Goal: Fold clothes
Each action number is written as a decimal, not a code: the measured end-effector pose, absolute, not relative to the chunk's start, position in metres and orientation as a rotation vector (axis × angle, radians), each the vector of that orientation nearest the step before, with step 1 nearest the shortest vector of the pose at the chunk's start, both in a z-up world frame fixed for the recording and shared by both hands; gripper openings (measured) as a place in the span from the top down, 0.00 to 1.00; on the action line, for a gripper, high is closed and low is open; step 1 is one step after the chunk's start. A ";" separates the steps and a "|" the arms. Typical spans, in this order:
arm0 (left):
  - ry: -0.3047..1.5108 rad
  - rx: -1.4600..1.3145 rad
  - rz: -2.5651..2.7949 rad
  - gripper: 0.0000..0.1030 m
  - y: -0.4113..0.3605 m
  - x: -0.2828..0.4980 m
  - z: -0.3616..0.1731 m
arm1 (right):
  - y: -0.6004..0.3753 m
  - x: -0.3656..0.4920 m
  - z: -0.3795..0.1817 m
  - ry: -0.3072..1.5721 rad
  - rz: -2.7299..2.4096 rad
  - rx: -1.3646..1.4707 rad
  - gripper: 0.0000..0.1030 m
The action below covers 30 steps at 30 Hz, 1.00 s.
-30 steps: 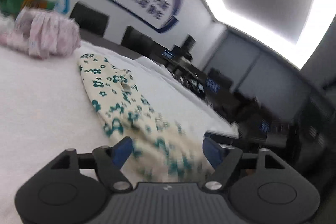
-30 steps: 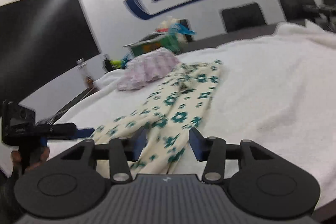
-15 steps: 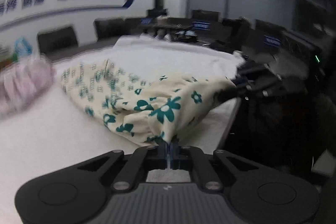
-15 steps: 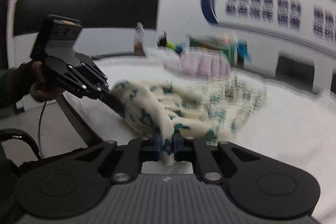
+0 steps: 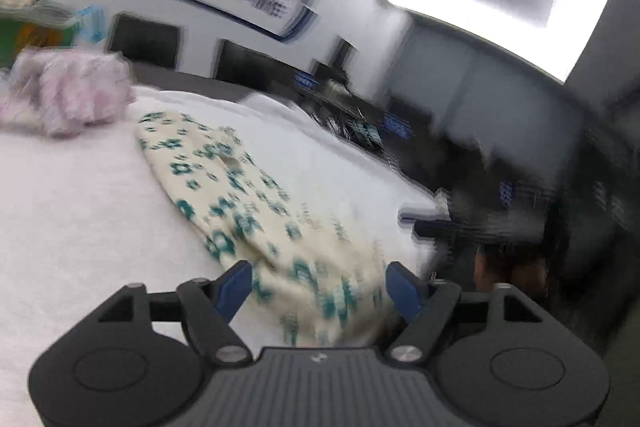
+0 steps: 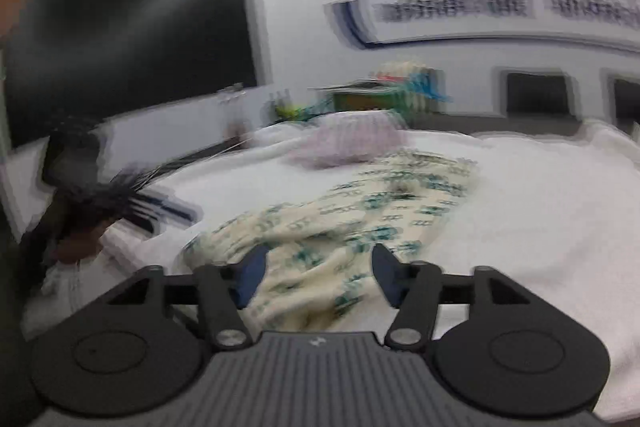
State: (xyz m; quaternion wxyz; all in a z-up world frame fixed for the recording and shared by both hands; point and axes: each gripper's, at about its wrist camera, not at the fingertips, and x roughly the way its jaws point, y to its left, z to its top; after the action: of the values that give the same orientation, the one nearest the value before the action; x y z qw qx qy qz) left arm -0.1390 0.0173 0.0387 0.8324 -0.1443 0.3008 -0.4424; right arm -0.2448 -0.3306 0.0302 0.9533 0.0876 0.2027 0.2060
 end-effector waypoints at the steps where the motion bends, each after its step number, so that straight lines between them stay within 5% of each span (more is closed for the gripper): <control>1: 0.676 -0.334 -0.898 0.25 0.011 -0.131 0.037 | -0.332 -0.234 0.029 0.443 0.387 0.229 0.39; 6: 0.757 -0.382 -0.817 0.25 -0.015 -0.116 0.028 | -0.313 -0.204 0.016 0.580 0.264 0.308 0.39; 17: 0.676 -0.364 -0.695 0.27 -0.022 -0.135 0.017 | -0.287 -0.217 0.017 0.566 0.262 0.289 0.39; 19: 0.690 -0.327 -0.716 0.37 -0.032 -0.132 0.020 | -0.287 -0.213 0.015 0.569 0.249 0.287 0.39; 20: 0.694 -0.300 -0.735 0.57 -0.038 -0.132 0.022 | -0.286 -0.210 0.014 0.572 0.241 0.280 0.41; 21: 0.697 -0.290 -0.741 0.73 -0.039 -0.132 0.023 | -0.284 -0.208 0.013 0.574 0.245 0.269 0.57; 24: 0.707 -0.268 -0.749 0.81 -0.043 -0.133 0.024 | -0.273 -0.204 0.013 0.580 0.282 0.226 0.90; 30: 0.727 -0.224 -0.766 0.86 -0.050 -0.135 0.027 | -0.267 -0.202 0.018 0.534 0.357 0.227 0.96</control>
State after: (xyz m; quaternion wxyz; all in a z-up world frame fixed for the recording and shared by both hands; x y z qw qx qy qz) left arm -0.1353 -0.0502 0.0266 0.8578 -0.1065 0.3461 -0.3648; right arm -0.2024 -0.2673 0.0180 0.9425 0.1114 0.2617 0.1752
